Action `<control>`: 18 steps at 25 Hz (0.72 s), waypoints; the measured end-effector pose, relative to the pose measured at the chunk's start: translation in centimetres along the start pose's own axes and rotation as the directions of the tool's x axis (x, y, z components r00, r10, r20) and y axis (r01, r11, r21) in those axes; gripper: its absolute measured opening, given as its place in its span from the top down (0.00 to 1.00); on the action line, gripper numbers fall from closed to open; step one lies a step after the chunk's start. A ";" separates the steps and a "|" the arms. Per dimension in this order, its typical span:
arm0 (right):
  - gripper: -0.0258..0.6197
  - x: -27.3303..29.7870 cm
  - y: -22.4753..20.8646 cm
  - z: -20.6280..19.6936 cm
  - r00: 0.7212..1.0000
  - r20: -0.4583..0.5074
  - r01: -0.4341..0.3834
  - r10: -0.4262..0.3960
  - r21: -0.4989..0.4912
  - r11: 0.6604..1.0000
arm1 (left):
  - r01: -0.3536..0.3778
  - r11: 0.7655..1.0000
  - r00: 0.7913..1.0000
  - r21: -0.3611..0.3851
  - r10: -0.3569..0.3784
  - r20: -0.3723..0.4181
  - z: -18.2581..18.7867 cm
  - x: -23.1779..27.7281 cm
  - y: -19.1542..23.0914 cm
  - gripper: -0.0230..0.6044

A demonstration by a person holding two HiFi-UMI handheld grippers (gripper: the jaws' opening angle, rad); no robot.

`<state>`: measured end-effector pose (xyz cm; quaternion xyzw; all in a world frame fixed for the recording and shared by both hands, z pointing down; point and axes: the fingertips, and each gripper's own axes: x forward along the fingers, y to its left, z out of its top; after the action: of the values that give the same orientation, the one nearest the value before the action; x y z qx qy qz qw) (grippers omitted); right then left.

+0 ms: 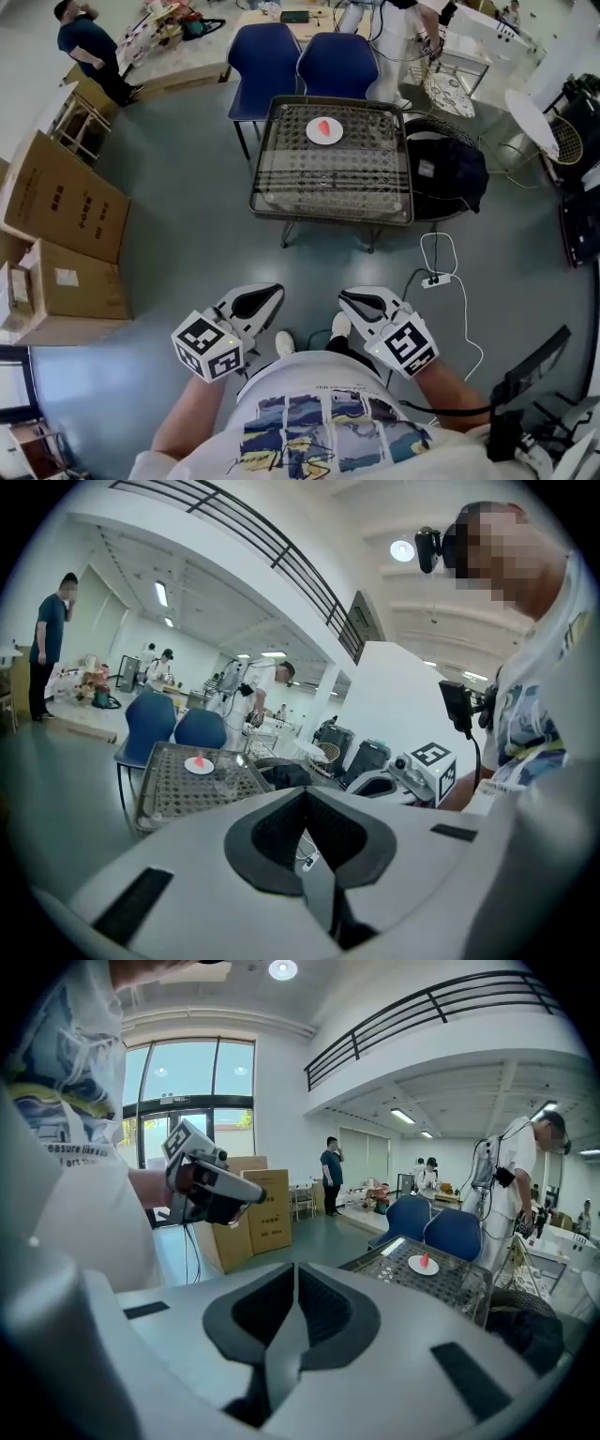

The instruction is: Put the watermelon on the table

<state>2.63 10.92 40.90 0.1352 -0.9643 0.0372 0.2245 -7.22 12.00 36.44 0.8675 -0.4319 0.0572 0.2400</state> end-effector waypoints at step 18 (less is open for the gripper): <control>0.94 4.6 10.0 3.7 0.998 -0.006 0.057 -0.057 -0.018 0.998 | 0.083 0.996 0.996 0.009 -0.083 -0.022 -3.2 -8.7 1.3 0.95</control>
<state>-5.68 18.91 39.55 0.1605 -0.9597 0.0226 0.2297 -13.28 19.09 37.04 0.8852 -0.3926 0.0585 0.2426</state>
